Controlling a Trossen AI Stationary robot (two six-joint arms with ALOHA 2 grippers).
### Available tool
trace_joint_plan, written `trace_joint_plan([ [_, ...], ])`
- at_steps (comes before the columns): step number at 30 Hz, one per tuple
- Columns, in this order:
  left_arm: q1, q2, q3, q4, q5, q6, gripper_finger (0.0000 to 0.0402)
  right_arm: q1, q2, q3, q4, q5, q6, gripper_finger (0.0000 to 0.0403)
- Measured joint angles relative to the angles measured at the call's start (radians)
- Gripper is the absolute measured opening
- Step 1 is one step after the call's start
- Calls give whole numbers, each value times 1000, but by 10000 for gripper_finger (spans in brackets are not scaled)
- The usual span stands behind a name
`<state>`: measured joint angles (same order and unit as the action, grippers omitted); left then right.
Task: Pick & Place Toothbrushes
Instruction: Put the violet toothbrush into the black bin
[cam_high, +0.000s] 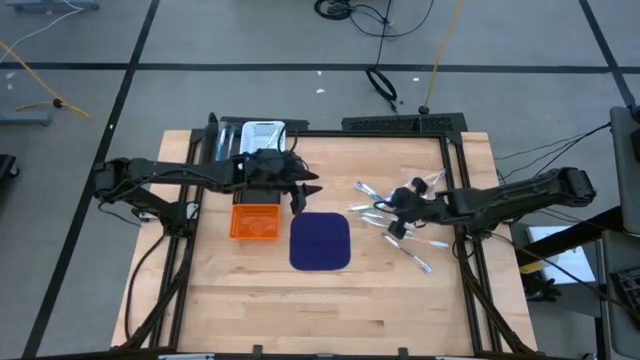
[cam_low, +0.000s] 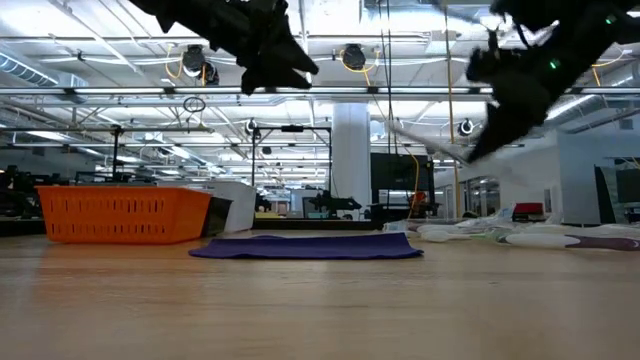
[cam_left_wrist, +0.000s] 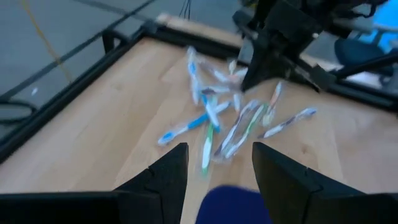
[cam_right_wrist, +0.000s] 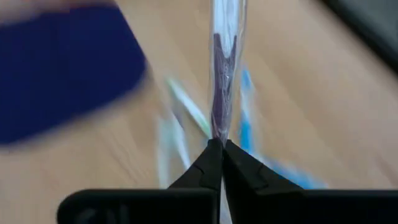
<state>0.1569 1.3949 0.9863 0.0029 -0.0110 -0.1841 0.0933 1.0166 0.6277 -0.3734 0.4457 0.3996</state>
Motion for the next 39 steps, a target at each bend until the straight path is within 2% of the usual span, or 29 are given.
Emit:
trace_joint_plan([
  [7, -29, 0, 0, 156, 1, 32, 179, 0, -10, 1, 427, -4, -191, 0],
  [13, -55, 0, 0, 263, 0, 49, 179, 0, -6, 1, 585, -6, -248, 0],
  [18, -74, 37, 0, 372, 0, 52, 179, 0, -6, 1, 619, -13, -255, 0],
  [35, -80, 339, 0, 914, 0, 58, 179, 13, 2, 1, 660, -31, -281, 0],
  [39, -80, 380, 0, 973, 1, 58, 179, 13, 2, 1, 658, -31, -281, 0],
])
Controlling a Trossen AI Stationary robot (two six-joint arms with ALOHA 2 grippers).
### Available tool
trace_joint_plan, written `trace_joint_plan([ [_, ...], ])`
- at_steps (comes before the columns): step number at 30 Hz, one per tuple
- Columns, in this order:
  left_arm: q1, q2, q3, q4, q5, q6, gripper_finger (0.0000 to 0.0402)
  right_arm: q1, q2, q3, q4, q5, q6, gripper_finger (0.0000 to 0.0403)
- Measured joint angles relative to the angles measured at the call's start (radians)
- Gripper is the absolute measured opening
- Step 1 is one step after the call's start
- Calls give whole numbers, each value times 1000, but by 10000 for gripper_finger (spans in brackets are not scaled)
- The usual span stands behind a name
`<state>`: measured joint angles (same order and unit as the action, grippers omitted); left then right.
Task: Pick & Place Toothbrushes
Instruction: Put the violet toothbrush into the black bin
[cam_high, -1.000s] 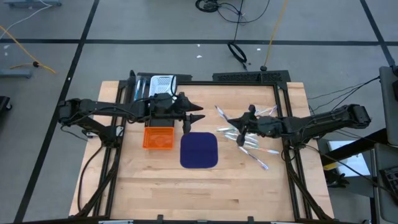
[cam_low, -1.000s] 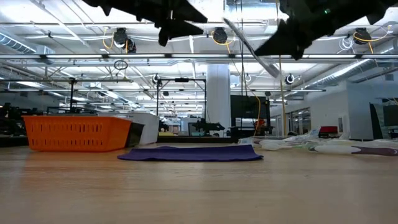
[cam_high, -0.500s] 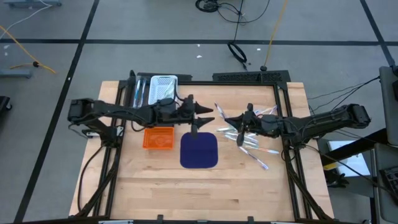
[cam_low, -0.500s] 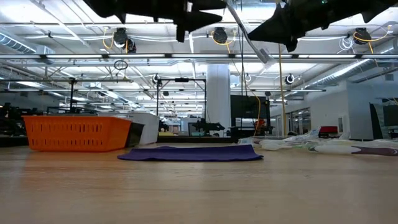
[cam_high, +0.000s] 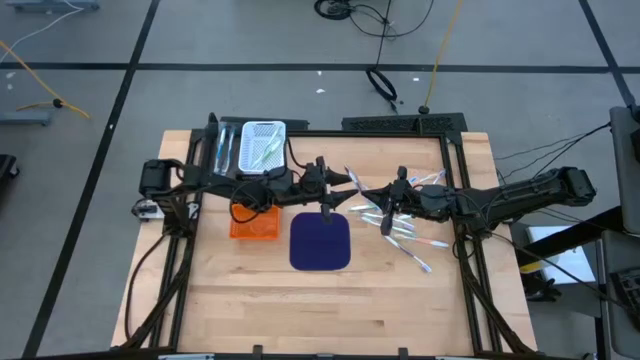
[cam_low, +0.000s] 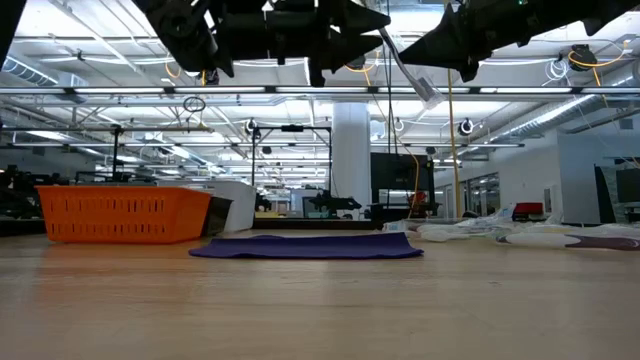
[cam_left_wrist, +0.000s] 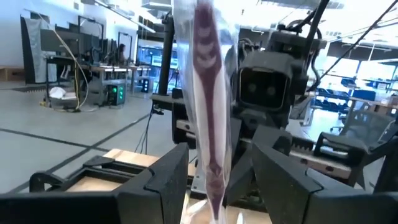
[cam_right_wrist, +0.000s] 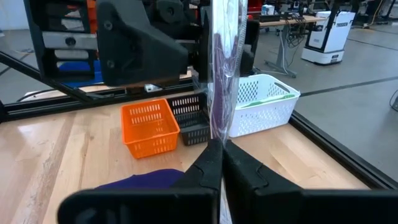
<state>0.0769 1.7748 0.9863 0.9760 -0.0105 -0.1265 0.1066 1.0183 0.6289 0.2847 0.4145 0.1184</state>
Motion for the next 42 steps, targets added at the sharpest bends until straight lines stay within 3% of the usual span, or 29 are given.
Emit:
trace_joint_plan([
  [8, 0, 20, 0, 30, 0, -6, 155, 0, 0, 0, -4, 0, 0, 0],
  [18, 0, 20, 0, 30, 17, 13, 12, 0, 0, 0, -6, 0, 0, 0],
  [33, 0, 20, 0, 14, 20, -16, 0, 0, 22, 0, -6, 0, -8, 8],
  [42, 0, -60, 1, -169, -4, -6, 0, 0, 20, 0, -35, -1, -53, 70],
])
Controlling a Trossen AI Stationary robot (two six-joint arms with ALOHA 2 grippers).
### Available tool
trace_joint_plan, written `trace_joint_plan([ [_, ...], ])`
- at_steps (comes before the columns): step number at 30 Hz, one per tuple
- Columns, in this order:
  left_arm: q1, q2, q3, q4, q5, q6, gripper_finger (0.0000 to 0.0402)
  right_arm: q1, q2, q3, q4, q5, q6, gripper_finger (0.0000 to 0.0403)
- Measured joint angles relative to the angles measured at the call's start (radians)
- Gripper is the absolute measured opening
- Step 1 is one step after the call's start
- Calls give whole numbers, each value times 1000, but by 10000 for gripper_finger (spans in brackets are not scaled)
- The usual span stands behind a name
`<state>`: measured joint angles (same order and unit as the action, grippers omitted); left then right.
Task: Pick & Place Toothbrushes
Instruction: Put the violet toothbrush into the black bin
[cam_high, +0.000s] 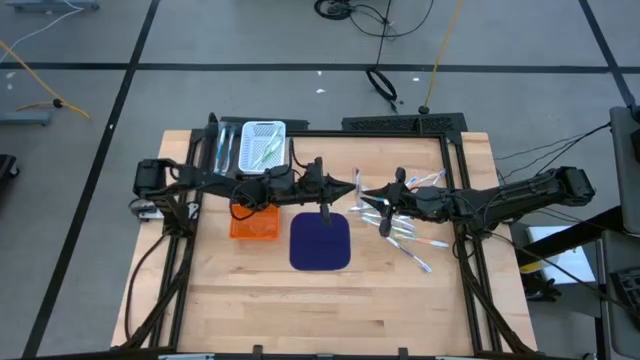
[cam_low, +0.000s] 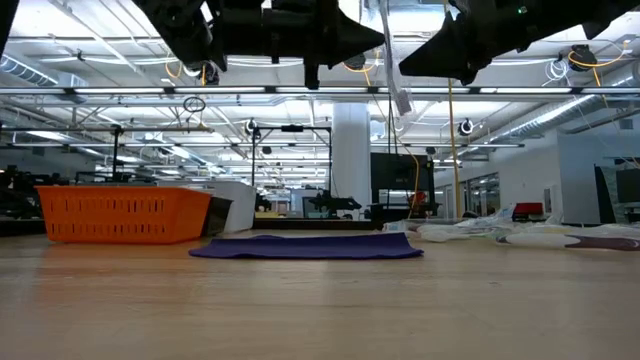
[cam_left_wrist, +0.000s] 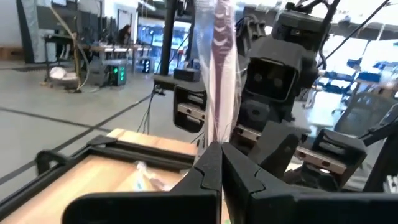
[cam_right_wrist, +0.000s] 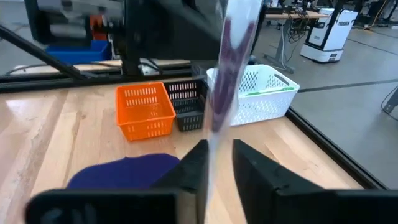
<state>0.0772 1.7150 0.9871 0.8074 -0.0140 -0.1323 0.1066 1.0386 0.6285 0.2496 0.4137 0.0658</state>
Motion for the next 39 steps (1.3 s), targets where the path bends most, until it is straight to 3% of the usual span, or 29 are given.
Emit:
trace_joint_plan([
  [9, 1, -220, 0, -499, -119, 25, 0, 0, 0, 0, -17, 0, 0, 140],
  [17, -8, -422, 0, -994, -316, -8, 0, 0, 0, 0, -40, 0, 17, 141],
  [23, -8, -487, 0, -1265, -460, -109, 0, 0, 0, 0, -41, 0, 19, 138],
  [32, -6, -467, -2, -1517, -573, -184, 0, 0, -1, 0, -41, 0, 19, 141],
  [39, -6, -462, -60, -1529, -616, -162, 0, 0, -1, 0, -42, 0, 28, 141],
])
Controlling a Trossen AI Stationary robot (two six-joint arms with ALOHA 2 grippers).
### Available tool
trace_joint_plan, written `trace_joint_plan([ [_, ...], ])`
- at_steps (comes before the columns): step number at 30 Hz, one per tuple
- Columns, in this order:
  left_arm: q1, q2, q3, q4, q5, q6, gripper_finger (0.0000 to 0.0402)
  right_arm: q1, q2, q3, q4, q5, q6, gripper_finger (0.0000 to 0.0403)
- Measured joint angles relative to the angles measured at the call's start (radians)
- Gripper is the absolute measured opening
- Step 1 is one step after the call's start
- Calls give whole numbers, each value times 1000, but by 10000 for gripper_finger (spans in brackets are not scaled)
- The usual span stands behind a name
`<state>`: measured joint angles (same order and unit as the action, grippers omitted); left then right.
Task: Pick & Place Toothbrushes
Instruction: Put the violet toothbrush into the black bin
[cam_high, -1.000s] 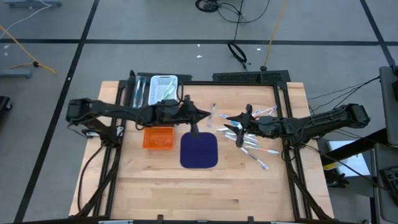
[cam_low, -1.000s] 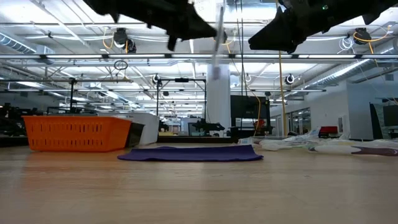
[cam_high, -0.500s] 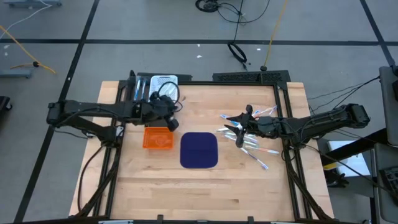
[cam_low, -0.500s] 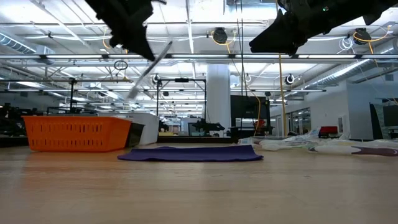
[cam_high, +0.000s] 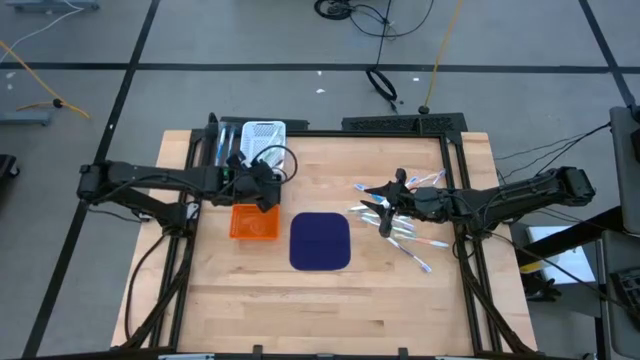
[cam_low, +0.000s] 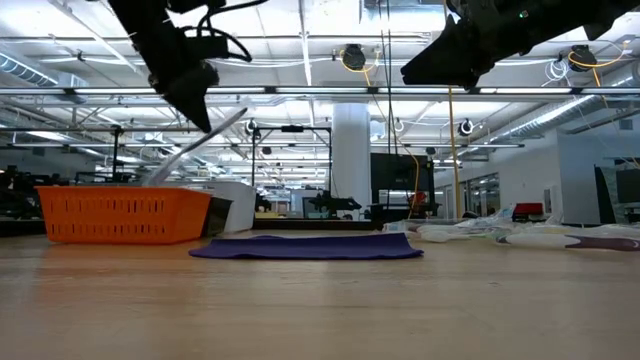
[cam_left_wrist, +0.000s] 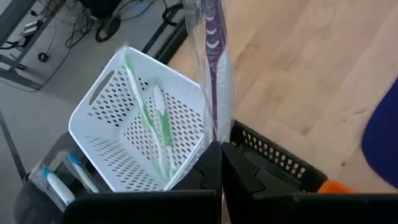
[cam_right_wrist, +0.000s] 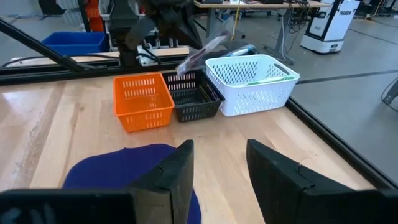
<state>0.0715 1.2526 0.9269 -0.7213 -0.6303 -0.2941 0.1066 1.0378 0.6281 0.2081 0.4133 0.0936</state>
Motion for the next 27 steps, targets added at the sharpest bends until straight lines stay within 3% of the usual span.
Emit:
trace_joint_plan([
  [18, 33, 5, -134, 42, 14, -31, 1, 0, 0, 0, -3, 0, 0, 141],
  [27, 34, 5, -134, 43, 28, -34, 54, 0, 0, 0, -3, 0, -1, 141],
])
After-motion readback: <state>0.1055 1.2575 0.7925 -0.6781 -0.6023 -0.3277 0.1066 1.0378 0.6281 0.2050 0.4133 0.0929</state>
